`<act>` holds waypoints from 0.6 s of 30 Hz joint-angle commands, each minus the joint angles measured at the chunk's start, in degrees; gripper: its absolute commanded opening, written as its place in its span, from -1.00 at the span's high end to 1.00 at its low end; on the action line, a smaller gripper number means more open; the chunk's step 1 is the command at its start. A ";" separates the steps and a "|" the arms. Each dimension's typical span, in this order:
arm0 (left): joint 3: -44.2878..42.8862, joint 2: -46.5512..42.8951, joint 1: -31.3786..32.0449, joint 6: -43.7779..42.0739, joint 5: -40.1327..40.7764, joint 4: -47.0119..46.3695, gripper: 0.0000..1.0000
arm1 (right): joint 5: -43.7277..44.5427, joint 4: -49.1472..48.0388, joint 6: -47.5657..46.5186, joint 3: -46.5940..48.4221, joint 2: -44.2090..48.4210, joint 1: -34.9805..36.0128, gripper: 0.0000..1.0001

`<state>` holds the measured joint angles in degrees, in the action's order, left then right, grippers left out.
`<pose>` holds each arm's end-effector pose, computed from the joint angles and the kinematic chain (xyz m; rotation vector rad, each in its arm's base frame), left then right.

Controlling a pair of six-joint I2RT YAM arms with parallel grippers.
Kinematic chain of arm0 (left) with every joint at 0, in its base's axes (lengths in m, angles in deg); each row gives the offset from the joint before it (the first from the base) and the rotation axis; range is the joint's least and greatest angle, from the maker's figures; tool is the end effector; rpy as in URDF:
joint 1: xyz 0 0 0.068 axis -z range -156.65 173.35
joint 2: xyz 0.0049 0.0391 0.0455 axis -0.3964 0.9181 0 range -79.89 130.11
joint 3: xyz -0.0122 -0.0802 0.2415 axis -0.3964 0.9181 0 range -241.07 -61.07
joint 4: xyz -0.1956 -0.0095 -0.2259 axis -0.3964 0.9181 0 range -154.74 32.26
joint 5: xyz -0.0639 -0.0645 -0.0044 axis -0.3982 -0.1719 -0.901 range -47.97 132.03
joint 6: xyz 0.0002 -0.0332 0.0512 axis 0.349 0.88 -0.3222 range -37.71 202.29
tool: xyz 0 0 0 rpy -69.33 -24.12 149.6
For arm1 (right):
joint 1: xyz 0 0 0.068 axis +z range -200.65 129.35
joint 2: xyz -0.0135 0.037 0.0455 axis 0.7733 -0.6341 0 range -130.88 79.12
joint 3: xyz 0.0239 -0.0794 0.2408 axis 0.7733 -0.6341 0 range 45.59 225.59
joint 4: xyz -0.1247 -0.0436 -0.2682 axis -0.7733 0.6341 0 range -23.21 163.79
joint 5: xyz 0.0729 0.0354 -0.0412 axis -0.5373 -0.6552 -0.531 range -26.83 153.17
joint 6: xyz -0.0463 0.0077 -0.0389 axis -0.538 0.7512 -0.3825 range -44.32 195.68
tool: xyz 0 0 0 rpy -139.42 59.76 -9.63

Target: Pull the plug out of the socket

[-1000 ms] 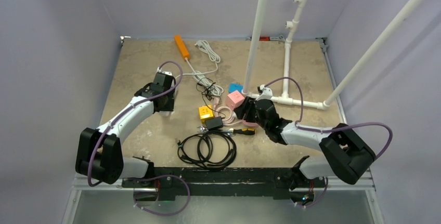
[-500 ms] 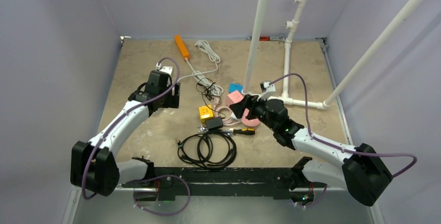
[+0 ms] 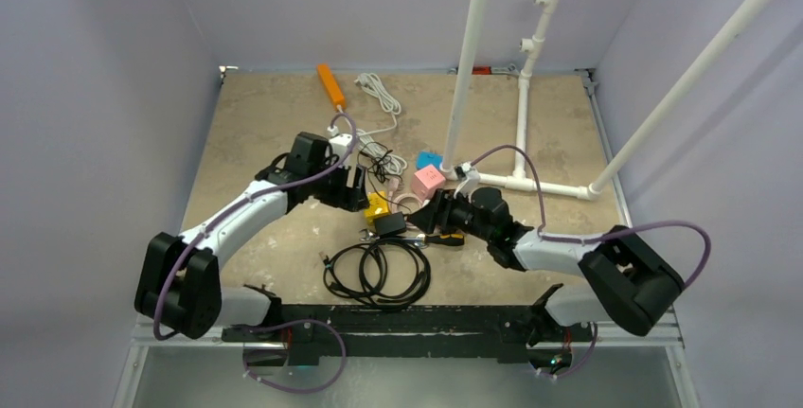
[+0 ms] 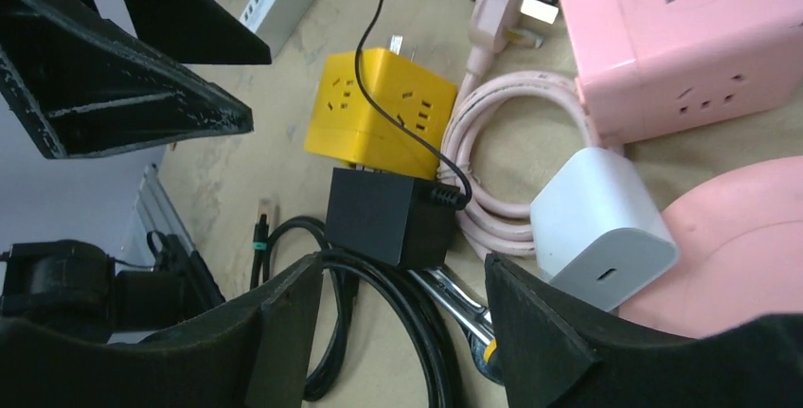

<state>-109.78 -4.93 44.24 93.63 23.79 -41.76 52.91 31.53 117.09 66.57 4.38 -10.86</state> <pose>0.2891 -0.1255 0.1894 0.3524 2.4495 -0.6357 0.2138 0.1886 0.1182 -0.1036 2.0516 1.1001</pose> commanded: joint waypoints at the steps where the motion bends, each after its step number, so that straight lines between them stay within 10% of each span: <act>1: -0.27 2.88 3.87 -0.87 -2.71 -0.45 -0.43 | -5.37 -10.83 3.15 -0.35 -4.59 0.32 -0.30; 18: -2.37 12.41 5.48 1.15 -6.37 -1.00 -0.09 | 4.95 -12.36 8.04 4.11 -16.02 7.85 -0.26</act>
<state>-109.82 7.33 49.31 94.24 19.07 -41.50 56.51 23.92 122.12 69.47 -10.41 -3.06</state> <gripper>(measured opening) 0.561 0.636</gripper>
